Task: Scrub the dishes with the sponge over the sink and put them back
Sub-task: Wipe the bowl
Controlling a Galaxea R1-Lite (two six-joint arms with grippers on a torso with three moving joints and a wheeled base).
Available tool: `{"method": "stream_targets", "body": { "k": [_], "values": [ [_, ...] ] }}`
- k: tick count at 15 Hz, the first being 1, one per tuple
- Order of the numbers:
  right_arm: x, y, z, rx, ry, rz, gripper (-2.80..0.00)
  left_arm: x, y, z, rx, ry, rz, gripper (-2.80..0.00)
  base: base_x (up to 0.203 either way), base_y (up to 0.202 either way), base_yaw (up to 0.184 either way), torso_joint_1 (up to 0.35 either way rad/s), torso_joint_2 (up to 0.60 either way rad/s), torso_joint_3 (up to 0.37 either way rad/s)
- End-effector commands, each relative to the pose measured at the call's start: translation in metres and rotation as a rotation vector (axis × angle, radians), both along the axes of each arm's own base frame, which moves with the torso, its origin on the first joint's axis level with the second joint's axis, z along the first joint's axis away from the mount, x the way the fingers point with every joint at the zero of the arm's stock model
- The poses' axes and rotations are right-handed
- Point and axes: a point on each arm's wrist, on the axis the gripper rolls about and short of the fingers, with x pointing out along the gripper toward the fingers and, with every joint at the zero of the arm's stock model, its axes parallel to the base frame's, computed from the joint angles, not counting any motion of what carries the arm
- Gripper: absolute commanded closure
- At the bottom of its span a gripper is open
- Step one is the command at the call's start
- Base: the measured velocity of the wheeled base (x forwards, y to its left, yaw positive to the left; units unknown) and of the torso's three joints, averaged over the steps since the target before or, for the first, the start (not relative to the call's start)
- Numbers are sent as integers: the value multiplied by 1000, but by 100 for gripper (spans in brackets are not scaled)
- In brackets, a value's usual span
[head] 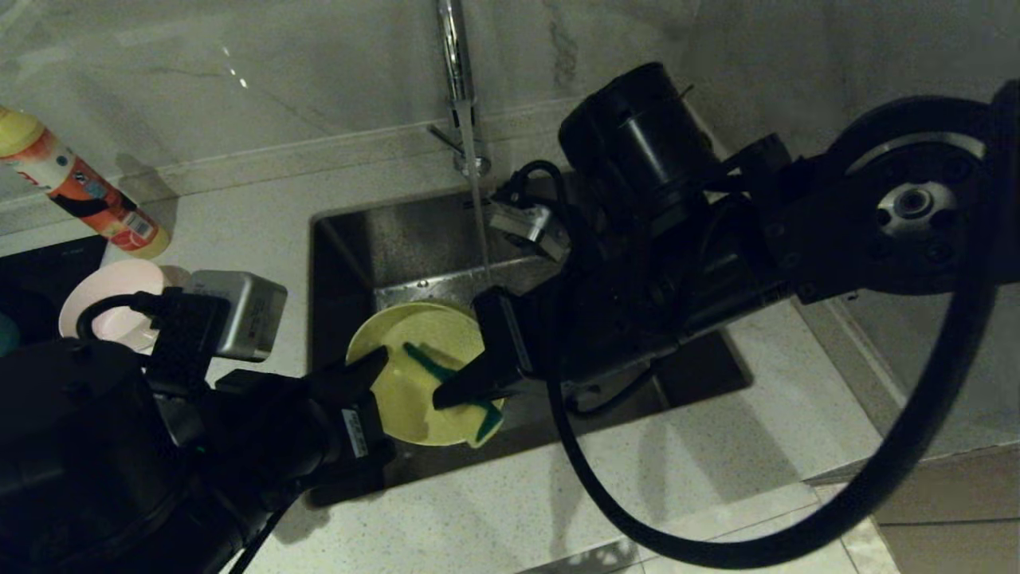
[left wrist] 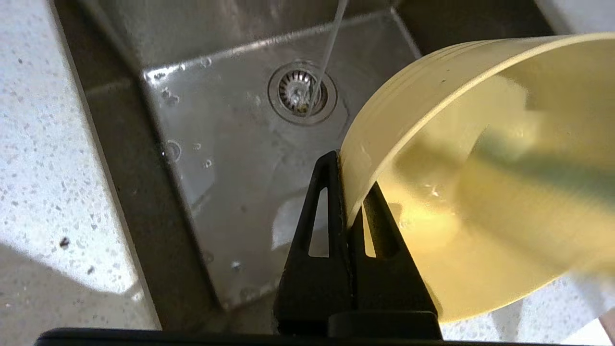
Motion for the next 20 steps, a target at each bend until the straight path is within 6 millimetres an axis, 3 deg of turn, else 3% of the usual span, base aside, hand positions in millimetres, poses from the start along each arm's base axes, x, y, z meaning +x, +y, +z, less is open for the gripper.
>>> {"method": "stream_targets", "body": {
  "k": [1,8,16,20],
  "values": [
    [1,2,-9,-26,27,1,0,-1,1,6,-21,-20,6,0,0,0,0,0,0,0],
    [2,-21,-5,-38,30,-45,0,2,6,9,-29,-28,31,0,0,0,0,0,0,0],
    [15,-30,24,53,-52,-88,0,0,8,4,-16,-16,20,0,0,0,0,0,0,0],
    [9,-36,34,78,-78,-84,0,0,8,2,-11,-10,23,0,0,0,0,0,0,0]
  ]
}}
